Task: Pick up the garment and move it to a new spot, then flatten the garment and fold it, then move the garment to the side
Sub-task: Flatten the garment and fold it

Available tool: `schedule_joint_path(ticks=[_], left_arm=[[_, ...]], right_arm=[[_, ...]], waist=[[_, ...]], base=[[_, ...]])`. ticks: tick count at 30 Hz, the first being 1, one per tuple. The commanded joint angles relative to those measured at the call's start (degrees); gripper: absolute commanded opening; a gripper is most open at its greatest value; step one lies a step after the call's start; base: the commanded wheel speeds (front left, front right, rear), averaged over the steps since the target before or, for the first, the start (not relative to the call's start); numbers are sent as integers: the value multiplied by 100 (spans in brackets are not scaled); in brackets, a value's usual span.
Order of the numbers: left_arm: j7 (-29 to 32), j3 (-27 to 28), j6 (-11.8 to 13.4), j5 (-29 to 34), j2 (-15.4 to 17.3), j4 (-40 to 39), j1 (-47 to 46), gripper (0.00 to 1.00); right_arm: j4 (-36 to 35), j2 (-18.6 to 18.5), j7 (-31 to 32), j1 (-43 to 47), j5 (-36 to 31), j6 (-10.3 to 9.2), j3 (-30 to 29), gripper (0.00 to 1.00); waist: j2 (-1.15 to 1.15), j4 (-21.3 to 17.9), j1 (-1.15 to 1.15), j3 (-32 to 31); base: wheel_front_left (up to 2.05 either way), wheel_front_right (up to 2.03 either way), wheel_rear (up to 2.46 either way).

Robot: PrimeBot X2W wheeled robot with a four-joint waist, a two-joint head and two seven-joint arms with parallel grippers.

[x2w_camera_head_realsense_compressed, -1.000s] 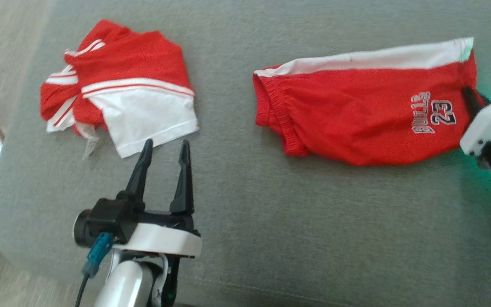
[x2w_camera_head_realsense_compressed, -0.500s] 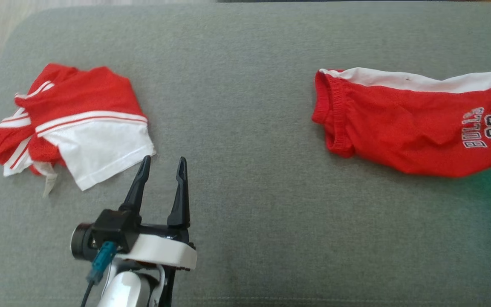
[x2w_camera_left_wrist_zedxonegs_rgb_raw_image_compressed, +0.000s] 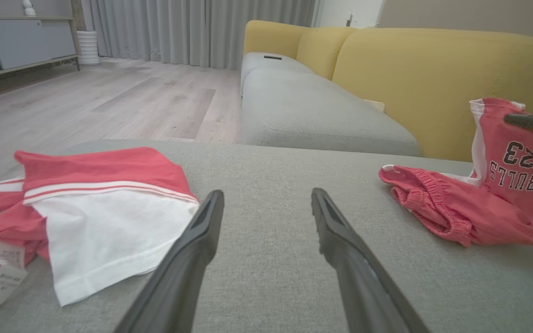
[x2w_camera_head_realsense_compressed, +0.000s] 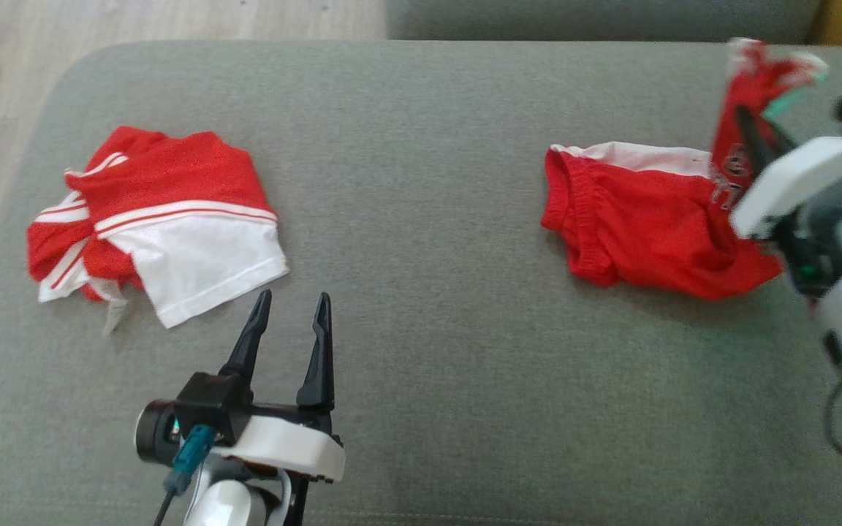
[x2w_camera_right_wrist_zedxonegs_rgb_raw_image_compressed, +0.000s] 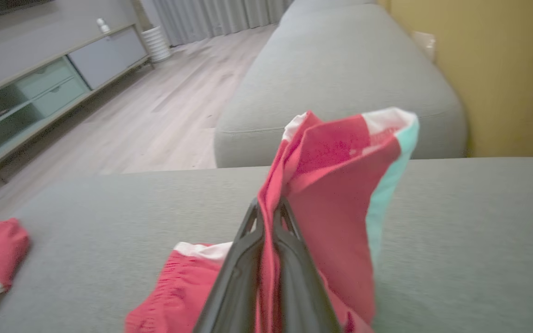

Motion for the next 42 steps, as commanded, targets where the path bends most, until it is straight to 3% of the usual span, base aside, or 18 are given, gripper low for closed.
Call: schedule_joint_path(ticks=[1,10,11,12,13,14,20,30,34,42], left_arm=[[-30,149,-10,-70,40,-147,-88,100],[-30,-3,-28,-195,40,-90,-110,100],[-30,-18,-18,-212,40,-78,-117,100],[-30,-18,-18,-212,40,-78,-117,100],[-30,-38,-9,-230,40,-55,-120,100],[-30,-56,-3,-245,40,-37,-127,100],[-30,-5,80,-257,40,57,-27,100],[-30,302,90,-174,40,187,363,100],[-30,426,61,-110,40,152,483,100],[-30,596,38,-68,40,124,667,100]], right_arm=[[-241,121,41,-18,-30,20,65,0],[-366,944,399,111,-254,20,162,0],[-376,1008,413,136,-285,20,180,9],[-376,1008,413,136,-285,20,180,9],[-384,1055,410,168,-309,20,184,68],[-385,1081,382,200,-331,20,165,100],[-723,989,-131,601,-437,20,19,100],[-1477,501,-1273,2049,-912,20,-300,100],[-1768,531,-1459,2557,-1262,20,-762,100],[-2980,940,-1481,3872,-2022,20,-2256,100]], waist=[[0,105,0,-52],[0,425,0,2],[0,450,0,11],[0,450,0,11],[0,472,0,12],[0,493,0,5],[0,439,0,-206],[0,-75,0,-817],[0,-223,0,-934],[0,-281,0,-1087]], base=[[0,0,0],[0,0,0],[0,0,0],[0,0,0],[0,0,0],[0,0,0],[0,0,0],[0,0,0],[0,0,0],[0,0,0]])
